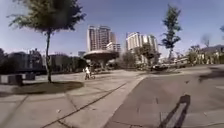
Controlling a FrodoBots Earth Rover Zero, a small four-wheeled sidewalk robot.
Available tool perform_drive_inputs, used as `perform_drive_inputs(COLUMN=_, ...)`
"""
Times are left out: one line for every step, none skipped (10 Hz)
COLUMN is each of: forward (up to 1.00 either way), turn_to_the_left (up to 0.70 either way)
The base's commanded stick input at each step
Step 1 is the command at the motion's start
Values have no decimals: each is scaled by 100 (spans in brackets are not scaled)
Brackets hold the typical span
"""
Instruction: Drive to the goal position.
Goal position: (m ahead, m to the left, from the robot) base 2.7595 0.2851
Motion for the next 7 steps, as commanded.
perform_drive_inputs(forward=55, turn_to_the_left=1)
perform_drive_inputs(forward=55, turn_to_the_left=1)
perform_drive_inputs(forward=55, turn_to_the_left=1)
perform_drive_inputs(forward=55, turn_to_the_left=1)
perform_drive_inputs(forward=55, turn_to_the_left=1)
perform_drive_inputs(forward=55, turn_to_the_left=1)
perform_drive_inputs(forward=56, turn_to_the_left=1)
